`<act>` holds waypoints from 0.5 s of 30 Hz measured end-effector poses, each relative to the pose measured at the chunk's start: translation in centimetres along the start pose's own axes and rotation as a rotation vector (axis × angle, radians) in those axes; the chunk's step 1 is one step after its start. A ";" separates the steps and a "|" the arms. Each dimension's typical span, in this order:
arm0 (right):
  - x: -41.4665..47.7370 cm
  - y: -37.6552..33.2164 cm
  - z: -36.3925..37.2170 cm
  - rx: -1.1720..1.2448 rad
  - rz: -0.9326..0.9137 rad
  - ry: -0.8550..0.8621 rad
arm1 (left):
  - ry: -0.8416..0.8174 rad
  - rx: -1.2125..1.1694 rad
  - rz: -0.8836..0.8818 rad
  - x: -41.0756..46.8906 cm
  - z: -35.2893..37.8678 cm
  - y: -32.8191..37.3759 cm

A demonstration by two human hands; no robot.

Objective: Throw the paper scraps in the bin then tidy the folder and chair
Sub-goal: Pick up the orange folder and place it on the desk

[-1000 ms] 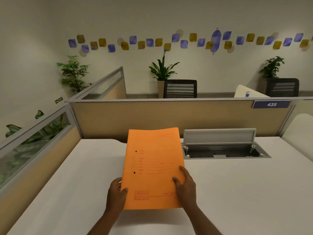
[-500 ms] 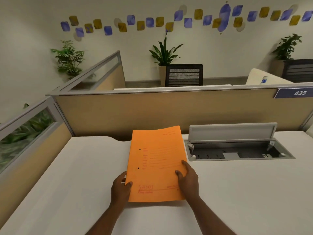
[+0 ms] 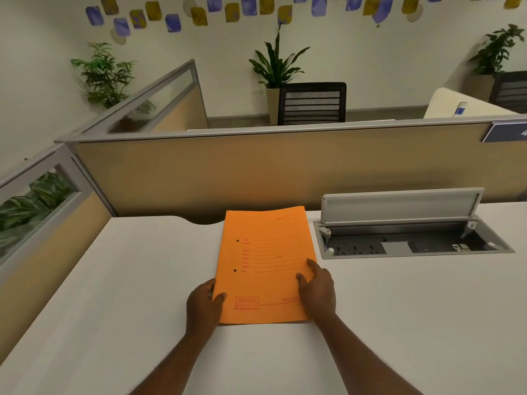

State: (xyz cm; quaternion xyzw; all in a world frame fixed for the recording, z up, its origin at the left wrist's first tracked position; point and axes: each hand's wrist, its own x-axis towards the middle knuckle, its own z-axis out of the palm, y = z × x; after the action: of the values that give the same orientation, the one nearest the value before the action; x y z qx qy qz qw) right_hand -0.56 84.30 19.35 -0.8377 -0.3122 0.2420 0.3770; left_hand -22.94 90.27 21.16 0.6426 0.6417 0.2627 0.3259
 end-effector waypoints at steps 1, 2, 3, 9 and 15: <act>0.1 0.1 0.0 -0.030 -0.004 -0.004 | 0.010 0.030 0.015 -0.1 0.1 0.0; 0.2 0.2 0.1 -0.063 -0.006 -0.007 | 0.019 0.069 0.033 -0.2 0.1 0.0; 0.3 0.2 0.1 -0.098 -0.009 -0.007 | 0.033 0.121 0.051 -0.3 0.2 -0.1; 0.0 0.0 0.4 -0.529 -0.101 0.060 | 0.007 0.212 0.062 -0.5 0.1 -0.8; -2.3 1.4 0.9 -0.606 -0.208 0.031 | -0.243 0.457 0.228 -1.0 -0.7 -2.4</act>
State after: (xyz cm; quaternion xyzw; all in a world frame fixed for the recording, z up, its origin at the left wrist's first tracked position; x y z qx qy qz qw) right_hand -2.22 82.40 18.11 -0.8791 -0.4481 0.0853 0.1380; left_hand -25.10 89.28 19.89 0.7943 0.5640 0.0674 0.2154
